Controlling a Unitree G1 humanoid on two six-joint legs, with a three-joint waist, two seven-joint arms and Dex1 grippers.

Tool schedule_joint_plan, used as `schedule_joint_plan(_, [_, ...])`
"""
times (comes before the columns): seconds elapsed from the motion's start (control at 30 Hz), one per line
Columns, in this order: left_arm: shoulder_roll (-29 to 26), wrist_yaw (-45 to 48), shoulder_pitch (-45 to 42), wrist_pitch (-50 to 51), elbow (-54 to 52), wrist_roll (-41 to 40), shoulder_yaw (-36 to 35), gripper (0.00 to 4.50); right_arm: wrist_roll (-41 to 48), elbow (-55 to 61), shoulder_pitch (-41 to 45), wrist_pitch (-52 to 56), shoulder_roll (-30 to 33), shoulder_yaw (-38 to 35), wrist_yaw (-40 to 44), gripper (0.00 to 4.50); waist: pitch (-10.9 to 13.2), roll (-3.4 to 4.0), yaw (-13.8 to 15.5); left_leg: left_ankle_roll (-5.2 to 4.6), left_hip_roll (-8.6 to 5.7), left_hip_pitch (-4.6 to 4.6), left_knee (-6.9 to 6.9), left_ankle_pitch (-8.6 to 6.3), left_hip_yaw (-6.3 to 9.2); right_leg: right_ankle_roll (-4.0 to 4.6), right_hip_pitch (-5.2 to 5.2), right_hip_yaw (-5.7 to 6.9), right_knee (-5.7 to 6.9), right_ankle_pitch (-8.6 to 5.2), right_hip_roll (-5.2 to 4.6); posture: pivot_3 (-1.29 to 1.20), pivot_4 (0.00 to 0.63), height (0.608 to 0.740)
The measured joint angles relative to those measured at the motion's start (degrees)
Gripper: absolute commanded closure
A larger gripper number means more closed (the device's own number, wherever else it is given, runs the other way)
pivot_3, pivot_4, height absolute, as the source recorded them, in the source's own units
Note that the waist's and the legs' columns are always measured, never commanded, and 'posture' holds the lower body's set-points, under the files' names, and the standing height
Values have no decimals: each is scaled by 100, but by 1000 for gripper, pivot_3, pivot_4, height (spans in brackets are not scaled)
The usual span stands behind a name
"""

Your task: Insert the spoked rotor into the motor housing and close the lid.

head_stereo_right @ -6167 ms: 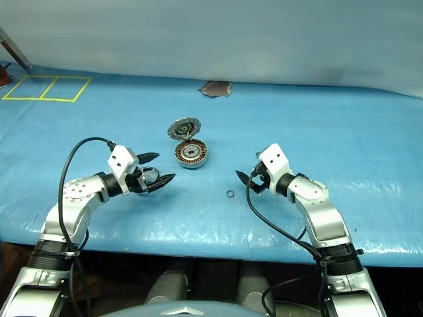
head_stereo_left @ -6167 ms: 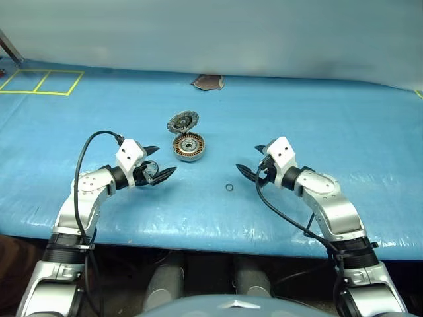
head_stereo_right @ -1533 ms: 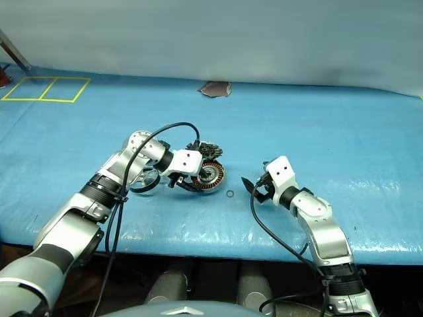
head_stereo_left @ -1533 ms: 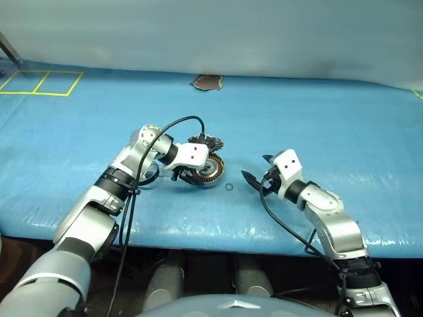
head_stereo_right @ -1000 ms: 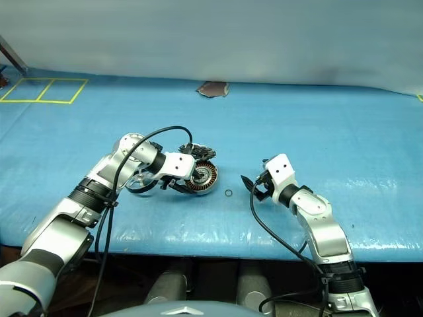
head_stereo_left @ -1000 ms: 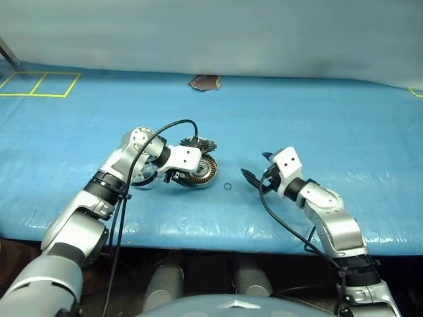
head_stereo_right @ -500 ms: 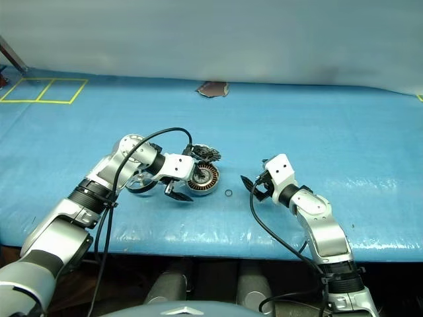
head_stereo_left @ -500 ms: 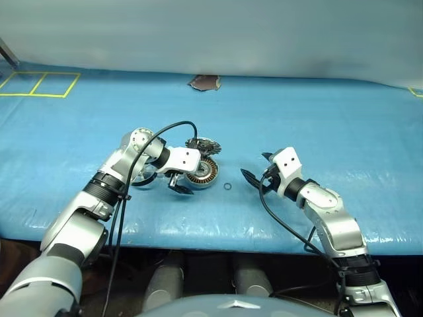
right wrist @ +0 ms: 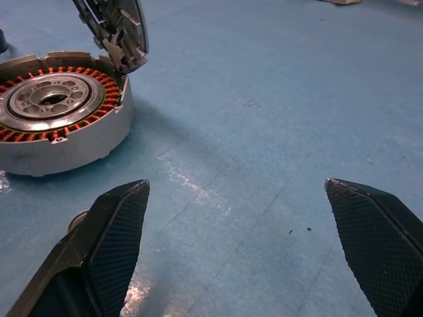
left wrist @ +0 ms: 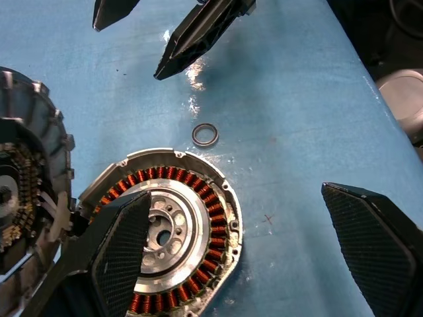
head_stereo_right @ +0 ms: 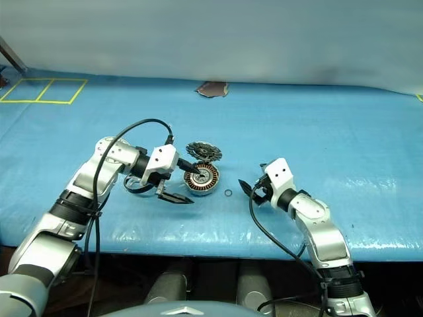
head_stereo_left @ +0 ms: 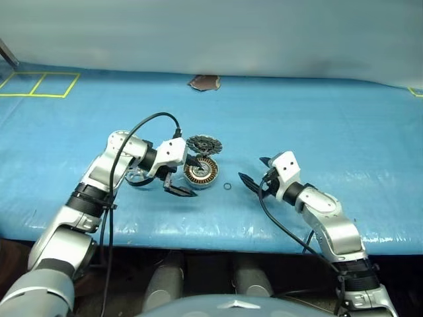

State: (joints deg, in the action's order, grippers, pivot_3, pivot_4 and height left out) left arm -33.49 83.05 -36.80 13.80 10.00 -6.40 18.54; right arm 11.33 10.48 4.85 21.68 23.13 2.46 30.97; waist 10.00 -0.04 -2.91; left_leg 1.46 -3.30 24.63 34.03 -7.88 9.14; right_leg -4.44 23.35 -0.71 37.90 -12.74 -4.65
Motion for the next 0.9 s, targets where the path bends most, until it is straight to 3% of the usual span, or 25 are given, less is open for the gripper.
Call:
schedule_joint_plan(0.2, [-129, -194, 742, 445, -752, -614, -415, 16, 54, 202, -242, 11, -182, 234, 30, 0, 0, 1, 10, 0, 1, -2, -1, 0, 0, 14, 0, -3, 1, -8, -1, 0, 150, 740])
schedule_joint_plan(0.43, [137, -819, 1614, 437, -941, -1284, -1084, 16, 50, 223, -381, 22, -366, 491, -14, 0, -1, 2, 68, 1, 3, -5, 0, 0, -2, 17, 1, -4, 1, -9, -3, 0, 150, 740])
schedule_joint_plan(0.67, [162, -1068, 2196, 416, -969, -1470, -1129, 16, 12, 218, -392, 23, -380, 646, -15, 0, -1, 2, 90, 2, 3, -3, -1, -1, -2, 20, 4, -4, 1, -10, -4, 0, 150, 740])
schedule_joint_plan(0.9, [346, -1646, 2303, -733, -803, -1206, -1306, 16, -35, 104, -366, 23, -438, 684, -55, 0, -2, 2, 122, 3, 3, -3, -3, -1, -4, 21, 7, -4, 0, -10, -6, 0, 150, 740])
